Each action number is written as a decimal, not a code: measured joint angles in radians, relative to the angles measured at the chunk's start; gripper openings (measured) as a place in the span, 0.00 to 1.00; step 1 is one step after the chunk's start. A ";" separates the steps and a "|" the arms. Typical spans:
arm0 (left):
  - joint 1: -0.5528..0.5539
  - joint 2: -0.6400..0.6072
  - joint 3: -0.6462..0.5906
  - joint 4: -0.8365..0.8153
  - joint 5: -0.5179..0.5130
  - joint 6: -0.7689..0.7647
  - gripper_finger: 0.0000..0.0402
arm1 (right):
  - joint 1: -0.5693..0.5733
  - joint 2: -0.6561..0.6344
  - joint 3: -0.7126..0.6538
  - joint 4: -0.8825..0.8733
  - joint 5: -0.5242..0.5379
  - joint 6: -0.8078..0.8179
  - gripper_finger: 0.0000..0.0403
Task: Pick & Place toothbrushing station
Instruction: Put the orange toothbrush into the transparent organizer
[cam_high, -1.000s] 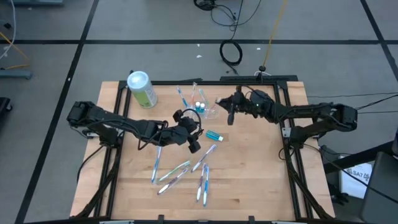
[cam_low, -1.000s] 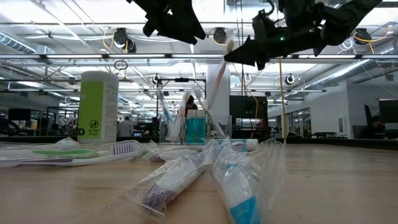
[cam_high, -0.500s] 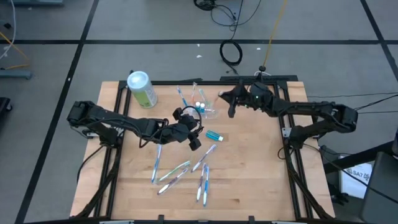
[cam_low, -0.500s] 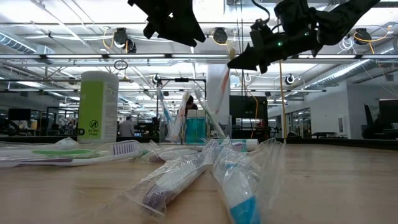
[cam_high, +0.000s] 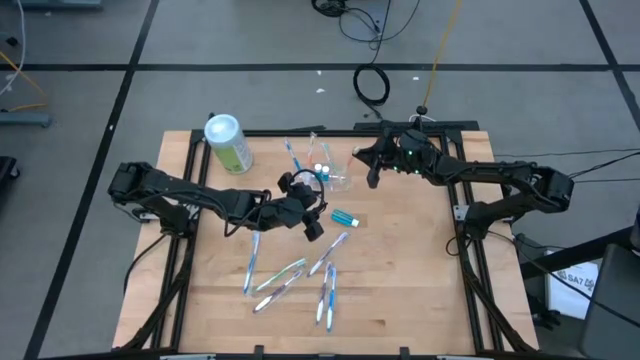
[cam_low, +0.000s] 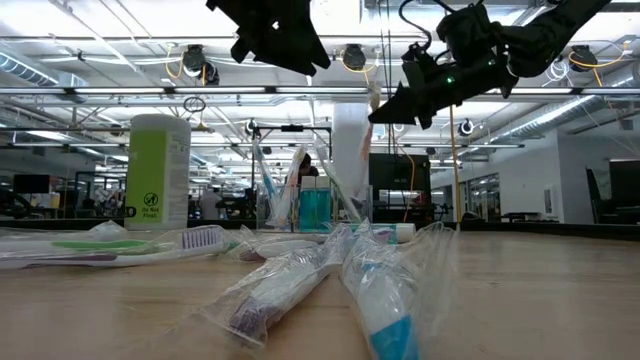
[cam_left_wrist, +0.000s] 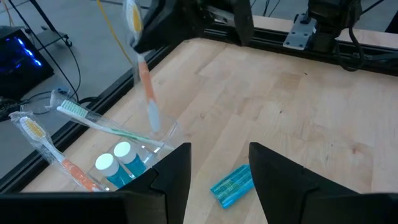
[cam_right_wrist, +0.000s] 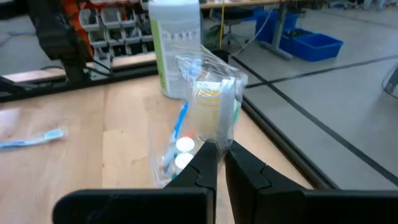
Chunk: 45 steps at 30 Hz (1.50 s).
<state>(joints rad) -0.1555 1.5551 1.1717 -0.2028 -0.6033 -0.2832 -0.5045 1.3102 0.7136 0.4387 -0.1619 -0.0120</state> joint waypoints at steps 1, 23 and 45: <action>0.000 0.000 0.000 0.000 0.000 0.000 0.42 | 0.000 0.001 0.000 -0.011 0.001 0.000 0.01; 0.000 0.001 0.000 0.013 0.000 0.000 0.42 | 0.000 0.103 0.001 0.028 0.001 0.016 0.02; 0.000 0.001 0.000 0.014 0.011 0.011 0.42 | 0.000 0.185 0.000 0.089 0.001 0.042 0.14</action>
<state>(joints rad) -0.1555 1.5558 1.1717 -0.1890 -0.5926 -0.2726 -0.5045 1.4952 0.7132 0.5277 -0.1608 0.0298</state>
